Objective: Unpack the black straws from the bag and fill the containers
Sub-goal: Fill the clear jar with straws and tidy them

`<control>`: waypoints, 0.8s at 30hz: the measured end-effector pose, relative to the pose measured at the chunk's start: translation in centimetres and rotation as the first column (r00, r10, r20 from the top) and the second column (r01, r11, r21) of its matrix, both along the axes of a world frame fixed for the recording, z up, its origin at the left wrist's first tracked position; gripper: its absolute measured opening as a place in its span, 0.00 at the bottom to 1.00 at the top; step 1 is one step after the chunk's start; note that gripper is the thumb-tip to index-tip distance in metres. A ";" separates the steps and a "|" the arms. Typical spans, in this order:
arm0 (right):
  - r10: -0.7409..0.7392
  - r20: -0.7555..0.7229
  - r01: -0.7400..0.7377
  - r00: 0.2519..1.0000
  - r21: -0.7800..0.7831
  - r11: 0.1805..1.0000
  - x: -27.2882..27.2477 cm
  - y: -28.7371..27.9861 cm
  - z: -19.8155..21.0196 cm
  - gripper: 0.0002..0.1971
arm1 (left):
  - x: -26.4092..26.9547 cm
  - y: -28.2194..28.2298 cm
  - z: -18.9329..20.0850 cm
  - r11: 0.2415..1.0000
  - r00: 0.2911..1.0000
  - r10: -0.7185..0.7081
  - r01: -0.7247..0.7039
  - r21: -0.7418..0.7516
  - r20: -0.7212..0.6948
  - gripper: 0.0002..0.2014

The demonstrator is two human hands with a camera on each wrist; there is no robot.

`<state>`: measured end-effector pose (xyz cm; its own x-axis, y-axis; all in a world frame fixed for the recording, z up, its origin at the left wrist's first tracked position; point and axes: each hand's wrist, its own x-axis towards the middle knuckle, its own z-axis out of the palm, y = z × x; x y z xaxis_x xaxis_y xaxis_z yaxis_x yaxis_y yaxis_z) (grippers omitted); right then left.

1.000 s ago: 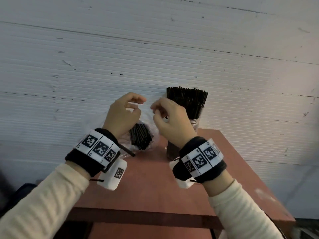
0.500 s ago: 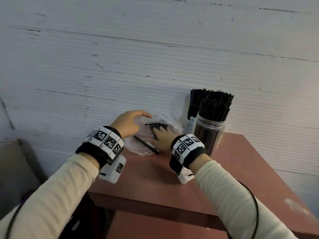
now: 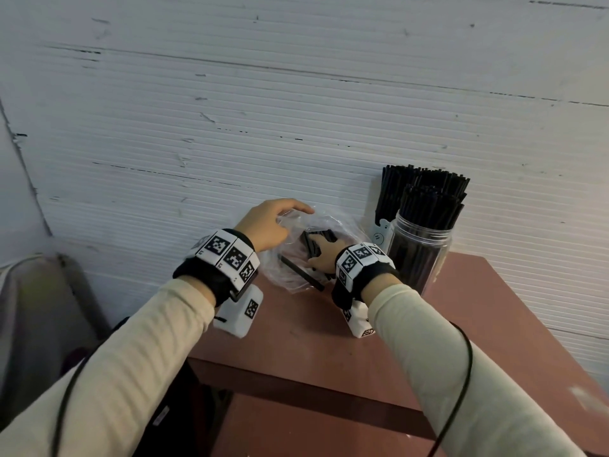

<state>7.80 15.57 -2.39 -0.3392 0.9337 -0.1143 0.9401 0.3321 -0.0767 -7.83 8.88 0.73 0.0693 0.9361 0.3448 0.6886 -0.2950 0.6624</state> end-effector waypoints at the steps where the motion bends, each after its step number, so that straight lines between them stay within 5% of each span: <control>1: 0.016 0.015 -0.016 1.000 -0.030 0.999 -0.2 -0.1 0.1 0.32 | -0.1 0.1 0.0 1.000 1.000 -0.005 0.005 0.000 -0.003 0.34; 9: 0.127 -0.122 -0.132 0.984 -0.026 0.991 0.0 -0.4 0.4 0.18 | -0.9 0.6 -0.2 1.000 1.000 0.008 -0.008 0.005 -0.011 0.33; 24: 0.221 -0.374 -0.210 0.901 0.071 0.975 1.2 -1.2 1.4 0.18 | -0.1 0.5 -0.3 0.999 0.999 0.028 -0.028 0.016 0.022 0.31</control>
